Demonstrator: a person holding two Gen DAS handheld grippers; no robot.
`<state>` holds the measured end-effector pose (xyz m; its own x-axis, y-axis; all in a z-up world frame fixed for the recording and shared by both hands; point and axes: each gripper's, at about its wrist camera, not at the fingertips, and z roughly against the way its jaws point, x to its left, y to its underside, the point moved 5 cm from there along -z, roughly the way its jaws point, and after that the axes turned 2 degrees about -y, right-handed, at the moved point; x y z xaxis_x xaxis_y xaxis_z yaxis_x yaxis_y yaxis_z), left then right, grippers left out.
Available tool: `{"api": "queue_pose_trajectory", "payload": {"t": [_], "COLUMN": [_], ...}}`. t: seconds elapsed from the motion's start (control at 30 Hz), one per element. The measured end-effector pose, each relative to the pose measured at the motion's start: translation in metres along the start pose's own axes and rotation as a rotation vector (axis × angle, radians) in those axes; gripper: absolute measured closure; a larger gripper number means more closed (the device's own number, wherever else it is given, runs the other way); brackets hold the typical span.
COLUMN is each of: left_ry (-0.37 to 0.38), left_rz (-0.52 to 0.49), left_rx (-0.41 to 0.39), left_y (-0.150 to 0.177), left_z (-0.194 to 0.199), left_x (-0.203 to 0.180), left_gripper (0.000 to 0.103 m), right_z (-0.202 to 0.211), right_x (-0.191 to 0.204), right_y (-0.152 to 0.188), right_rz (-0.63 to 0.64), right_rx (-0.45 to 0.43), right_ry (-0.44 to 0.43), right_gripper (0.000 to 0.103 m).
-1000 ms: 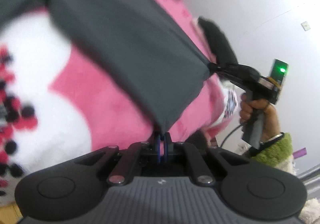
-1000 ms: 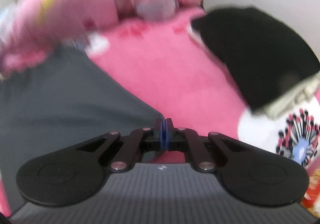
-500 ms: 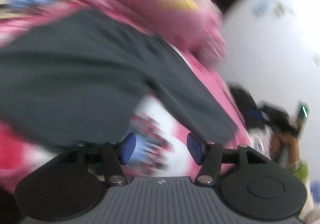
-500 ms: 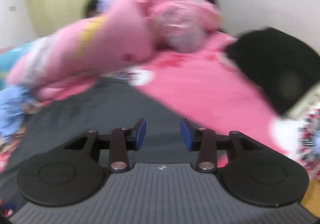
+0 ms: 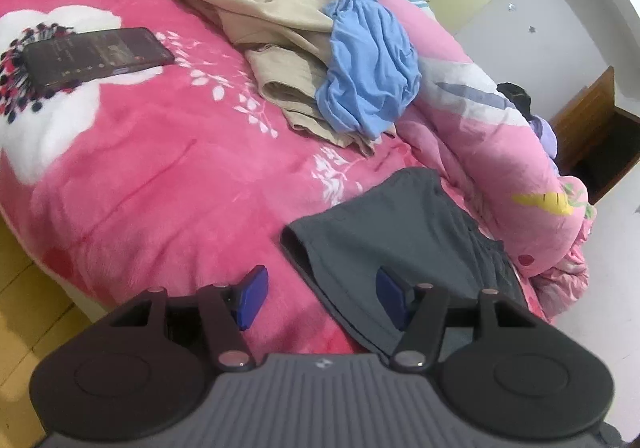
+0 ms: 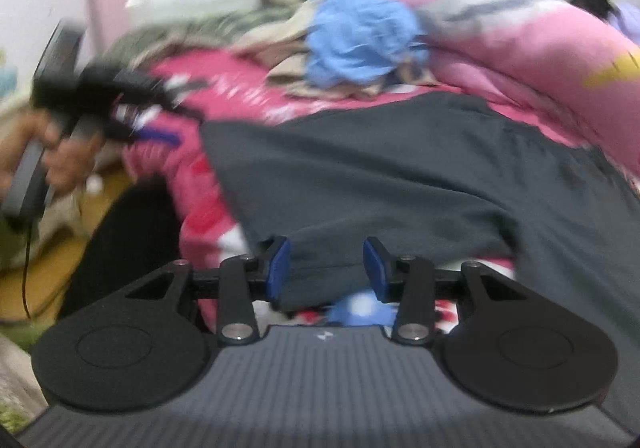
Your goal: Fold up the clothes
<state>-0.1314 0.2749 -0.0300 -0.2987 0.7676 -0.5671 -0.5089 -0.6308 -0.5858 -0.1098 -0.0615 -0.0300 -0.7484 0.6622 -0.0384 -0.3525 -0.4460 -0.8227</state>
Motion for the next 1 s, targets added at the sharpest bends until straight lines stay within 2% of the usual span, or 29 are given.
{"api": "queue_pose_trajectory", "payload": {"t": [0.2,0.3,0.33,0.4,0.43,0.47,0.63,0.73,0.87,1.0], "left_ry": [-0.008,-0.01,-0.014,-0.02,-0.018,-0.011,0.022,0.023,0.019,0.019], "left_rz": [-0.07,-0.081,-0.084,-0.084,-0.078,-0.069,-0.038,-0.036,-0.037,-0.045], "left_rx": [-0.035,-0.04,-0.041,-0.042,-0.04,-0.034,-0.038,-0.023,-0.027,-0.033], "left_y": [0.008,0.007,0.007,0.006,0.006,0.005,0.007,0.012,0.014,0.017], "left_z": [-0.01,-0.017,-0.019,-0.023,-0.026,-0.028,-0.027,-0.027,-0.022,-0.019], "left_x": [-0.024,-0.026,-0.026,-0.025,-0.024,-0.022,-0.02,-0.021,-0.019,-0.018], "left_gripper": [0.048,0.055,0.061,0.073,0.089,0.096,0.101,0.101,0.101,0.101], "right_z": [-0.027,-0.037,-0.039,-0.036,-0.032,-0.027,-0.008,-0.014,-0.006,-0.007], "right_x": [0.026,0.026,0.026,0.025,0.024,0.023,0.025,0.025,0.029,0.025], "right_y": [0.006,0.011,0.013,0.011,0.01,0.009,0.017,0.028,0.024,0.034], "right_rz": [0.122,0.147,0.153,0.135,0.122,0.11,0.064,0.042,0.03,-0.025], "right_rx": [0.093,0.123,0.13,0.111,0.1,0.09,0.085,0.112,0.092,0.137], "right_ry": [0.058,0.116,0.14,0.157,0.161,0.163,0.151,0.147,0.124,0.093], "right_gripper": [0.068,0.087,0.095,0.098,0.099,0.1,0.1,0.1,0.1,0.1]}}
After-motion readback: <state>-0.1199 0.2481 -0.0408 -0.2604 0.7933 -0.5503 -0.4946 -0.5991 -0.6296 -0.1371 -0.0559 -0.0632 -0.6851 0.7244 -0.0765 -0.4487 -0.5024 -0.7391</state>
